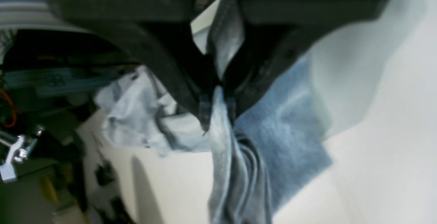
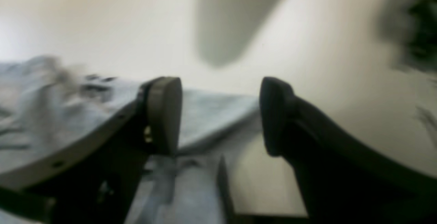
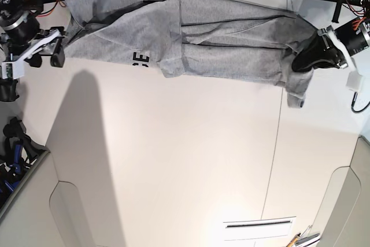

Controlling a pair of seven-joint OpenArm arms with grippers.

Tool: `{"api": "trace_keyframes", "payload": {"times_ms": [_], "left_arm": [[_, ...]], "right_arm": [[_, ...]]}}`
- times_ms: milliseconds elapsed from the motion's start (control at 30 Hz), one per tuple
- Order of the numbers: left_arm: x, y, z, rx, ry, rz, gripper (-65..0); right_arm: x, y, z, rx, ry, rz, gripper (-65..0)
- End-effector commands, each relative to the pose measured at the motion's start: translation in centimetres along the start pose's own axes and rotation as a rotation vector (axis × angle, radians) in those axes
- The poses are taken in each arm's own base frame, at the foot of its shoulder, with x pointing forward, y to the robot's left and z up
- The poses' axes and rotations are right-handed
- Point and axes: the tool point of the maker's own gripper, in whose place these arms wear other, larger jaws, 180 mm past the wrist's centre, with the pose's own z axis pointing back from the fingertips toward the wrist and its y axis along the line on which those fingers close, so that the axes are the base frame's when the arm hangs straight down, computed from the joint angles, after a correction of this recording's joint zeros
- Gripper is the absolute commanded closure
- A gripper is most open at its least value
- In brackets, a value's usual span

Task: Fold the T-shirt properly
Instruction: 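Lift the strip end with the left gripper and fold it toward the right gripper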

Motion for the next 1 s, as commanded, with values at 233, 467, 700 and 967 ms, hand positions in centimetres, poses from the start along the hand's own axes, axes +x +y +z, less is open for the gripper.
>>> {"api": "trace_keyframes", "payload": {"times_ms": [233, 467, 700, 967], "left_arm": [[-1.7, -6.2, -5.4, -0.243, 0.044, 0.003, 0.0], [-4.2, -10.7, -9.3, -0.371, 0.107, -0.004, 0.0], [-5.7, -12.7, -11.4, -0.404, 0.170, -0.079, 0.0], [-5.7, -12.9, -11.5, -0.413, 0.175, -0.087, 0.0]], "right_arm": [[1.6, -2.9, 1.8, -0.070, -0.062, 0.006, -35.9], [1.7, -2.6, 1.8, -0.057, -0.070, 0.002, -35.9], [1.8, -2.4, 1.8, -0.047, -0.076, -0.003, -35.9], [1.8, -2.4, 1.8, -0.047, -0.076, -0.002, -35.9]]}}
